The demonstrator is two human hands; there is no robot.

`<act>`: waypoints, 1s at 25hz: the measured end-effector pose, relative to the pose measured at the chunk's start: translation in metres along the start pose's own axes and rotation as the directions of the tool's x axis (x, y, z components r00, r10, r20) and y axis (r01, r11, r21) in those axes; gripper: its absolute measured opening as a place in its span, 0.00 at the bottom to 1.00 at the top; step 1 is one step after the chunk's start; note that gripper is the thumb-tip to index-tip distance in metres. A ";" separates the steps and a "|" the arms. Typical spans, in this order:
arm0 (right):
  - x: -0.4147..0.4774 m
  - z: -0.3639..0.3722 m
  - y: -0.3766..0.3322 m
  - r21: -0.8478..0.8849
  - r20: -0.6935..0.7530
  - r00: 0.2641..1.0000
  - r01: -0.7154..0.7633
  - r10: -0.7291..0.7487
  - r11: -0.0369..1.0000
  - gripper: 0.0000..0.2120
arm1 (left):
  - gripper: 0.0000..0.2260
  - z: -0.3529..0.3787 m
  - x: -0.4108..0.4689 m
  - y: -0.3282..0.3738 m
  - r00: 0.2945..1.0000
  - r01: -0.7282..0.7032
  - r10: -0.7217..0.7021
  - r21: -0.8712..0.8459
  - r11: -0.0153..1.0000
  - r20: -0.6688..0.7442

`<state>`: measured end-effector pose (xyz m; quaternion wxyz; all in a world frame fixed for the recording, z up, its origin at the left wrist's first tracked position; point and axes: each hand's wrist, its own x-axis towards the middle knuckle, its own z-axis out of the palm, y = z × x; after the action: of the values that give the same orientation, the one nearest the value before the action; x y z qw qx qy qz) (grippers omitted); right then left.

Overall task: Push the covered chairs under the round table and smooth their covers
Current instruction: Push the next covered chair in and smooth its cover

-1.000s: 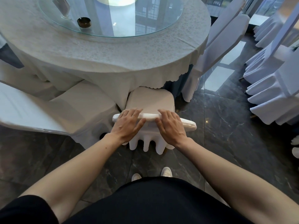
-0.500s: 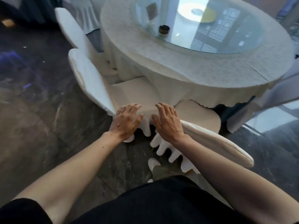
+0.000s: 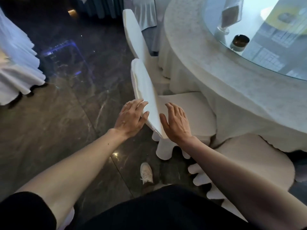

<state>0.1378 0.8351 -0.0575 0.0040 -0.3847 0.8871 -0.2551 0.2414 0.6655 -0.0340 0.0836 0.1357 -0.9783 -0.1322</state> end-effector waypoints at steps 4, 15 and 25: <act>0.070 0.021 -0.020 -0.004 -0.003 1.000 -0.026 0.026 1.000 0.25 | 0.21 -0.017 0.058 -0.049 0.998 -0.048 0.047 0.042 0.998 0.031; 0.146 0.063 -0.042 0.027 0.089 0.980 -0.179 0.176 0.984 0.30 | 0.21 -0.015 0.179 -0.146 0.930 -0.341 0.332 0.032 0.940 0.155; 0.162 0.103 -0.106 -0.109 0.244 0.798 -0.542 0.551 0.833 0.19 | 0.22 -0.016 0.284 -0.196 0.322 -0.901 0.822 -0.116 0.419 0.469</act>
<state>0.1169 0.6173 -0.0685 0.1897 -0.1435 0.9556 -0.1742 0.0227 0.3987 -0.0378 -0.1035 -0.4355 -0.8941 -0.0129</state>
